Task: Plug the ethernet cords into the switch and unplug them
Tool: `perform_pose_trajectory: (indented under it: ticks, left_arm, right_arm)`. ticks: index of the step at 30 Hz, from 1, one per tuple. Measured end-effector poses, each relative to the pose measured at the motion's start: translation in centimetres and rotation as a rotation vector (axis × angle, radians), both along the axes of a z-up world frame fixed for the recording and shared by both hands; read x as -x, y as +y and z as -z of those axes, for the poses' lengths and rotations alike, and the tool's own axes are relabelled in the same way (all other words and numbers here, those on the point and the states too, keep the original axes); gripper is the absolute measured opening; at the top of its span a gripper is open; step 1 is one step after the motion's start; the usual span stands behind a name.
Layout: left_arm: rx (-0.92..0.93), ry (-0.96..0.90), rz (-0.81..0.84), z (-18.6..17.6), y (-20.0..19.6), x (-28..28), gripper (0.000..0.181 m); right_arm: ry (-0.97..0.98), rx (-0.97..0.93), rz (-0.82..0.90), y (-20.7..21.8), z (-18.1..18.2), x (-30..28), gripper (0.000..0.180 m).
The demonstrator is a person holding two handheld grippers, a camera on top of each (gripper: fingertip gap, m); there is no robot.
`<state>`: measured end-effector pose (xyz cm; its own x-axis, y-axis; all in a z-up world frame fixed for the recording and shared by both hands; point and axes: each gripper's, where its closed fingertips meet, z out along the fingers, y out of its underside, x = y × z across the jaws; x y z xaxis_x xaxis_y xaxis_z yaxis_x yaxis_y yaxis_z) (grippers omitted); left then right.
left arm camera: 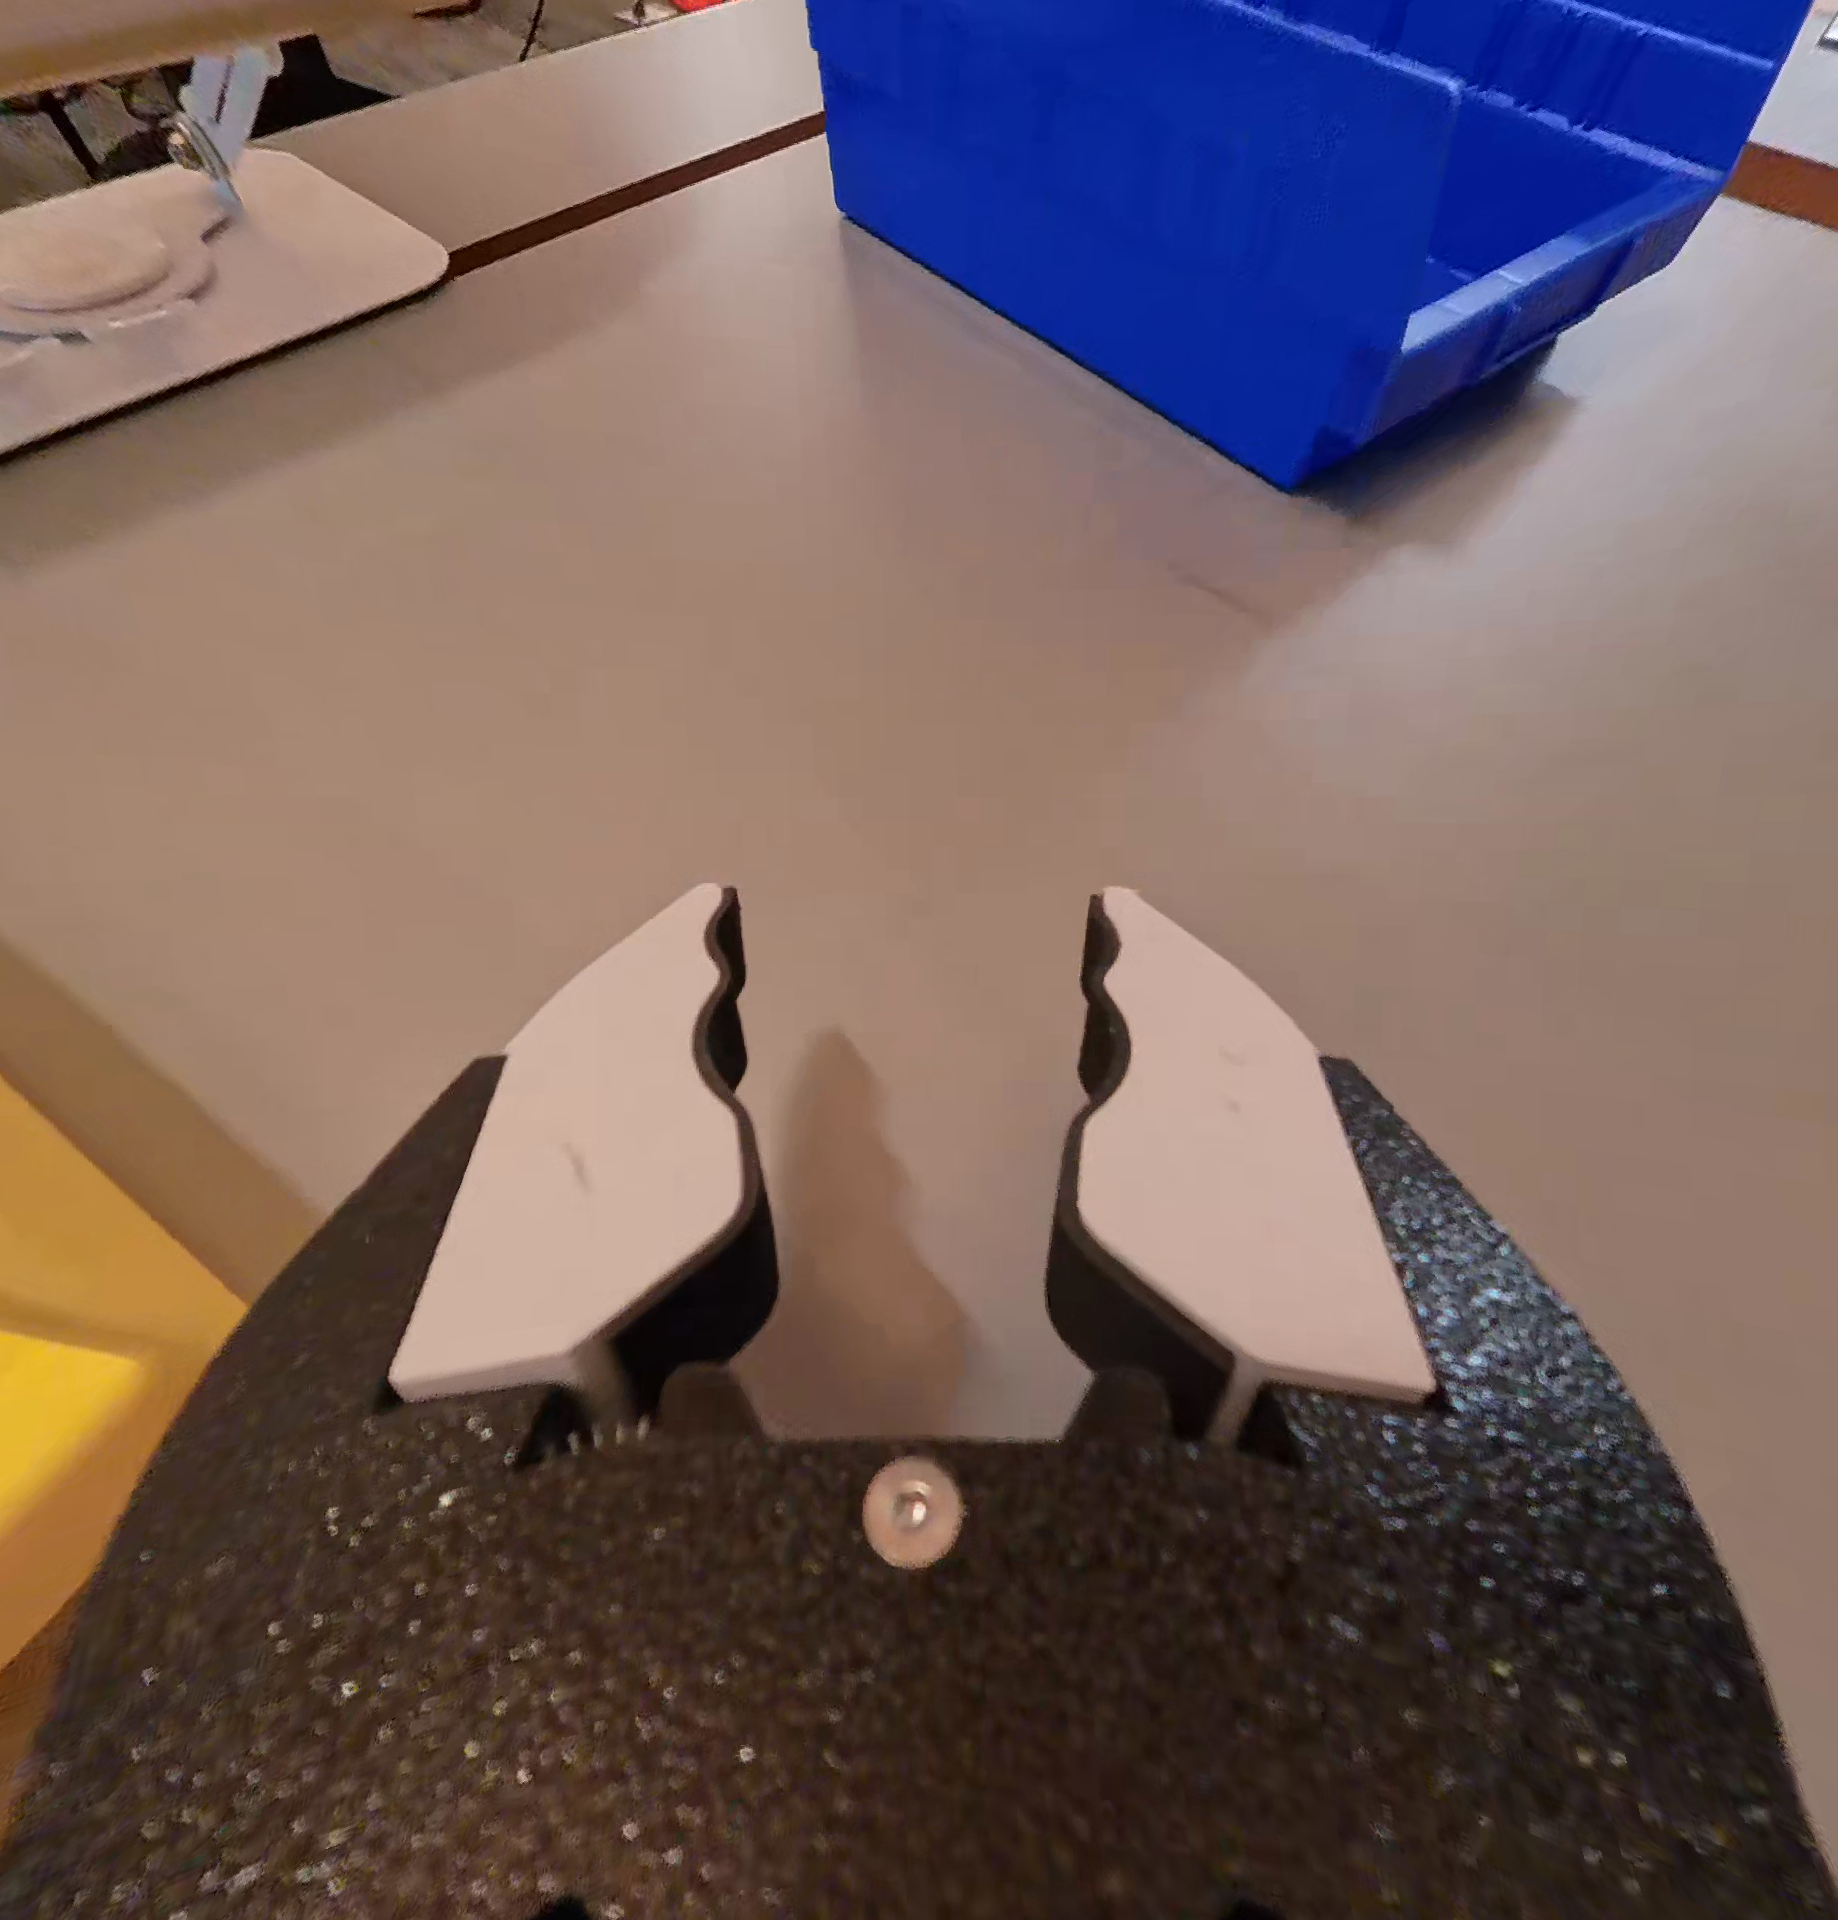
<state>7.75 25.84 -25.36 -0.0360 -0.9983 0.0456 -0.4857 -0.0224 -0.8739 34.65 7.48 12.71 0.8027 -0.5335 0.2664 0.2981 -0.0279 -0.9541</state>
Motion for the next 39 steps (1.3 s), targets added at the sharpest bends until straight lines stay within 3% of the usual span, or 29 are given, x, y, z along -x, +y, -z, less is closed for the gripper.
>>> perform_pose_trajectory:
  ticks: [5,12,16,20,28,31,32,34,36,39]
  left_arm:
    - [0.024,-0.012,0.032,0.1,-0.7,-0.1,0.059]
    - [0.018,-0.002,0.061,0.5,-1.2,-0.2,0.059]
    - [0.015,0.008,0.073,0.6,-1.5,-0.1,0.059]
    - [0.015,0.018,0.079,0.8,-1.8,-0.2,0.058]
    - [-0.001,0.042,0.104,1.1,-2.7,-0.3,0.058]
    - [0.0,0.047,0.11,1.2,-2.9,-0.3,0.058]
    - [0.001,0.047,0.111,1.2,-2.9,-0.3,0.058]
    - [0.002,0.054,0.111,1.3,-2.9,-0.3,0.058]
    - [0.0,0.059,0.112,1.4,-2.9,-0.3,0.058]
    - [-0.005,0.057,0.112,1.4,-3.0,-0.3,0.058]
  right_arm:
    - [0.121,0.103,0.118,0.2,7.6,-5.6,0.074]
    - [0.195,0.375,0.144,0.7,20.0,-6.9,0.074]
    - [0.17,0.485,0.169,0.1,23.6,-6.7,0.074]
    - [0.092,0.677,0.306,-1.9,27.3,-7.5,0.074]
    - [0.048,0.922,0.59,-5.8,32.1,-7.9,0.076]
    - [0.086,1.031,0.479,-5.9,35.0,-7.0,0.077]
    - [0.051,1.07,0.442,-5.8,35.5,-6.7,0.08]
    - [-0.102,1.129,0.341,-4.8,35.4,-5.9,0.067]
    - [-0.152,1.16,0.327,-4.8,34.8,-5.7,0.082]
    - [-0.046,1.075,0.296,-5.4,33.4,-5.2,0.092]
